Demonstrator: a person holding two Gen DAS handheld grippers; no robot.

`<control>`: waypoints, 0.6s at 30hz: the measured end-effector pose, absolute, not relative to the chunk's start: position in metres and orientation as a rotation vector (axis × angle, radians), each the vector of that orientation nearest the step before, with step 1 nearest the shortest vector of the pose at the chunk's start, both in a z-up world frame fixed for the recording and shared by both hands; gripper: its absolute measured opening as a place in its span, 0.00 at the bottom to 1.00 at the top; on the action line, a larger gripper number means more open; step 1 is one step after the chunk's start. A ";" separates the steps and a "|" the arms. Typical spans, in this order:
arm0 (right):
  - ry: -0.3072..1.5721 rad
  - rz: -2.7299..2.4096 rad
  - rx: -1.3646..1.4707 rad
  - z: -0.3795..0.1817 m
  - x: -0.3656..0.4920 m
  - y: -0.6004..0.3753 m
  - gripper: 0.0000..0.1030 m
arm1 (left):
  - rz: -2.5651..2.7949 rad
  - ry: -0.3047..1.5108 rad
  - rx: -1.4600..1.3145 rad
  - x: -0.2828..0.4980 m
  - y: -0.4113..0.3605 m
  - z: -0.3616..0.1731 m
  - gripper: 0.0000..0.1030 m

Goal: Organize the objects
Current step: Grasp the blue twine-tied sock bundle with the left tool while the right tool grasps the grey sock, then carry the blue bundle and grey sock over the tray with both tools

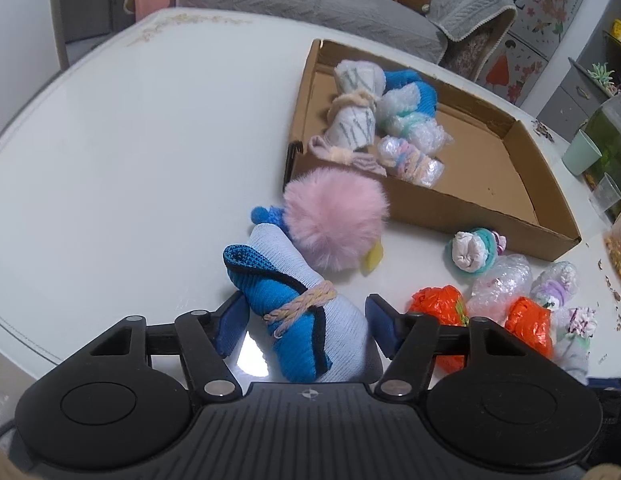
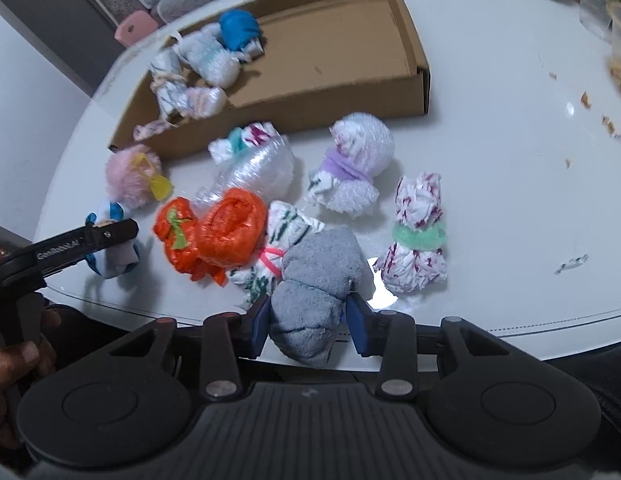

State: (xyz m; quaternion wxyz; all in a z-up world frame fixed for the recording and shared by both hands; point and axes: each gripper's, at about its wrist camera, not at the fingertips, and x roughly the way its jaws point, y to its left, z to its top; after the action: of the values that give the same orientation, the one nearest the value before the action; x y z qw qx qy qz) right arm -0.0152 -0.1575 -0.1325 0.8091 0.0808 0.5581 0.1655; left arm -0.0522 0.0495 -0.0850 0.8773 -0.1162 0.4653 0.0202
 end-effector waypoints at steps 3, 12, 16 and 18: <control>1.151 0.362 0.164 -0.121 -0.017 -0.162 0.36 | 0.049 0.951 -0.220 -0.058 0.052 -0.078 0.67; 0.981 0.395 0.158 -0.078 -0.003 -0.169 0.36 | -0.024 0.832 -0.122 -0.062 0.042 -0.036 0.67; 0.905 0.405 0.151 -0.057 0.015 -0.176 0.36 | -0.076 0.770 -0.073 -0.047 0.025 -0.013 0.67; 0.874 0.414 0.137 -0.049 0.027 -0.178 0.36 | -0.105 0.747 -0.053 -0.036 0.014 -0.005 0.67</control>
State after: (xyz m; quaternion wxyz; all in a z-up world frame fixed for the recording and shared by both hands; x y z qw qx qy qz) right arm 0.0275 -0.1783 -0.0486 0.8831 0.0657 0.4199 0.1987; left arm -0.0361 0.0139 -0.0051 0.9294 -0.0258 0.3646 -0.0512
